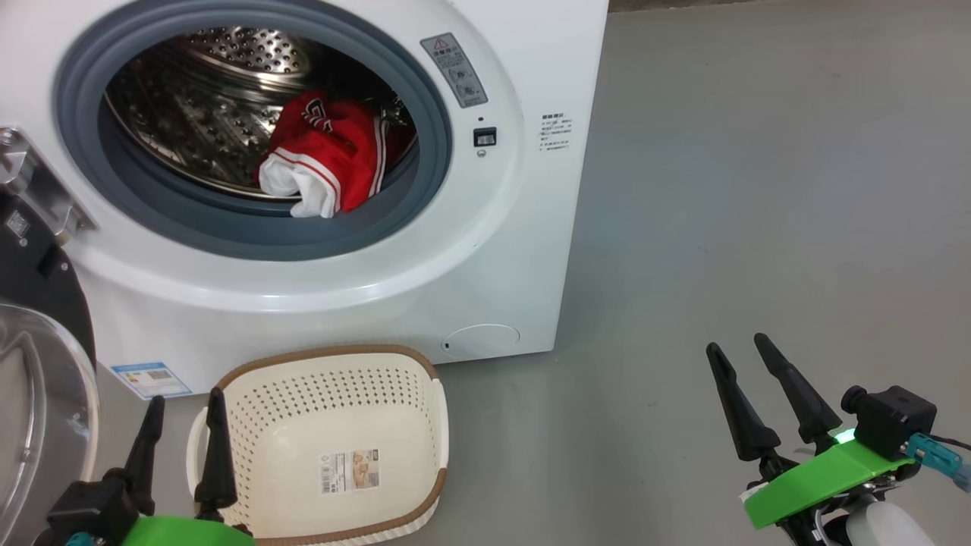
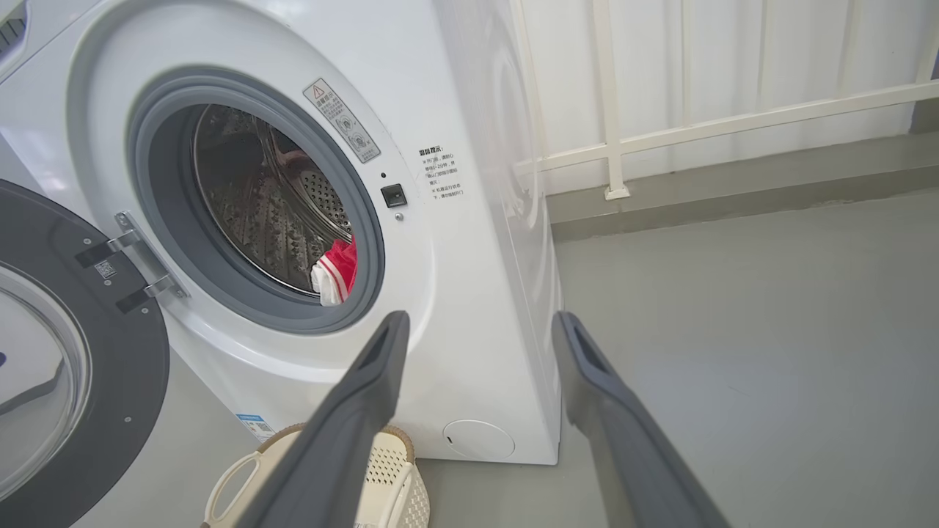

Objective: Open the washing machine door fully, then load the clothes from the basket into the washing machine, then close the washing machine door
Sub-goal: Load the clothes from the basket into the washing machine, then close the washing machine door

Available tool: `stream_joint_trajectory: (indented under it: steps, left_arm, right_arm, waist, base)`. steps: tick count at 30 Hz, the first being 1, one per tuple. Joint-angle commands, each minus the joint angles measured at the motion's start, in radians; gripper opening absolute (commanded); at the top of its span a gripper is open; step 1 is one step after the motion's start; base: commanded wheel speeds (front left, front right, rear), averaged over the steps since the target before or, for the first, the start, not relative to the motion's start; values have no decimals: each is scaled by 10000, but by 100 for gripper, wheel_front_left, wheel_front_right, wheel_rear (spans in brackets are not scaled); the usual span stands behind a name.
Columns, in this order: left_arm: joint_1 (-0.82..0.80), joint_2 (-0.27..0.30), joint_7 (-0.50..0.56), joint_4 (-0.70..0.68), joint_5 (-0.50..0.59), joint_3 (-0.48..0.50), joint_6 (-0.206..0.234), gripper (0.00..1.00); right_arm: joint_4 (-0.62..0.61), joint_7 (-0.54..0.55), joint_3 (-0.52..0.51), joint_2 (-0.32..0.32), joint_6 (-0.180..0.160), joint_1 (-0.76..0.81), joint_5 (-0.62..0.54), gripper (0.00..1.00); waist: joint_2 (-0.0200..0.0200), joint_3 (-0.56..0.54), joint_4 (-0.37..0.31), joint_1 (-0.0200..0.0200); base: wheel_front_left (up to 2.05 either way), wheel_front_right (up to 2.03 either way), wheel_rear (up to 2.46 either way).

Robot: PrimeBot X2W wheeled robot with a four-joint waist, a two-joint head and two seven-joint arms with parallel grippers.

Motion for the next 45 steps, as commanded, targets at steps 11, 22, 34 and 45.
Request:
stream_joint_trajectory:
  steps: [11,22,34,45]
  left_arm:
    - [21,108,-53,-332,-206,273,-93,100]
    - [16,83,-53,-404,-223,232,-108,100]
    - [47,65,-53,-468,-248,224,-113,100]
    - [39,65,-53,-479,-265,209,-115,100]
  right_arm:
    - [-190,-48,174,-253,16,-26,93,100]
    - [-252,-48,160,-299,16,-27,90,100]
    - [-284,-48,142,-241,16,-10,16,100]
    - [-268,-48,130,-225,16,-2,-10,100]
  waist:
    - [0,-72,72,0]
    - [0,-19,87,0]
    - [0,-13,99,0]
    - [0,-53,98,0]
  base:
    - [0,0,0]
    - [0,0,0]
    - [0,0,0]
    - [0,0,0]
